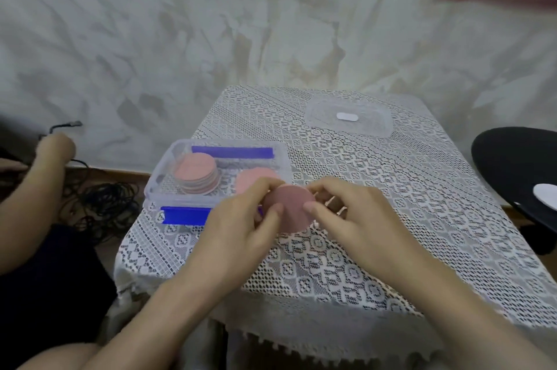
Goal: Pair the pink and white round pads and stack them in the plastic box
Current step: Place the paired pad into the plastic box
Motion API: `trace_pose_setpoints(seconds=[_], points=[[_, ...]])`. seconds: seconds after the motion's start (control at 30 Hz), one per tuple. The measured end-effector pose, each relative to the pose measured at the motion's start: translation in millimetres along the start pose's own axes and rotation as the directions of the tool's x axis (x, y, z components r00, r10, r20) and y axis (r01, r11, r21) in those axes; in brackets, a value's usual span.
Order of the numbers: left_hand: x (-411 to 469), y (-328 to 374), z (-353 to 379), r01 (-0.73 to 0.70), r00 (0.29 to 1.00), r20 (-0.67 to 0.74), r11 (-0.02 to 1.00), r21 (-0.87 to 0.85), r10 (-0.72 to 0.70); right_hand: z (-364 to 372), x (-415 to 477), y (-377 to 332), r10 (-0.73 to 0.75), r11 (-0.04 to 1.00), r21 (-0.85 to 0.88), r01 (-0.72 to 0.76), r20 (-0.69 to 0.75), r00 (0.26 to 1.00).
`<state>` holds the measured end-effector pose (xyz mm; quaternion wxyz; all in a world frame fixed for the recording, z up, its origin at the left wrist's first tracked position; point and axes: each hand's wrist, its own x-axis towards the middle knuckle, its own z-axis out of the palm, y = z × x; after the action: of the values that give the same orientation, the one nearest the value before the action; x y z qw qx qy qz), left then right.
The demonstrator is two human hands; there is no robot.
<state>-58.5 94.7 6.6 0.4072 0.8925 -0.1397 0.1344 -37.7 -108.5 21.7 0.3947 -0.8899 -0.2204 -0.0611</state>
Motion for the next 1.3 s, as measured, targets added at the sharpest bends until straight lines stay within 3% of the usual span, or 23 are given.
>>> trace_pose_setpoints(seconds=[0.33, 0.5, 0.73, 0.93, 1.13, 1.3], points=[[5, -42, -54, 0.141, 0.973, -0.175, 0.987, -0.081, -0.153, 36, 66, -36, 0.100, 0.970, 0.215, -0.117, 0.090, 0.991], [0, -62, -82, 0.235, 0.925, -0.310, 0.972, 0.021, -0.218, 56, 105, -56, 0.125, 0.957, 0.248, -0.152, 0.122, 0.985], [-6, -83, -102, 0.336, 0.884, -0.403, 0.920, 0.200, -0.236, 92, 147, -70, 0.097, 0.994, 0.032, -0.102, 0.135, 0.986], [-6, -87, -102, 0.370, 0.885, -0.358, 0.917, 0.148, -0.299, 111, 154, -68, 0.021, 0.924, -0.378, 0.057, 0.199, 0.980], [-7, -91, -106, 0.398, 0.883, -0.320, 0.909, 0.125, -0.343, 104, 152, -70, 0.027, 0.872, -0.466, 0.148, 0.348, 0.937], [-5, -93, -109, 0.423, 0.877, -0.314, 0.895, 0.144, -0.364, 113, 161, -69, -0.036, 0.843, -0.501, 0.194, 0.308, 0.951]])
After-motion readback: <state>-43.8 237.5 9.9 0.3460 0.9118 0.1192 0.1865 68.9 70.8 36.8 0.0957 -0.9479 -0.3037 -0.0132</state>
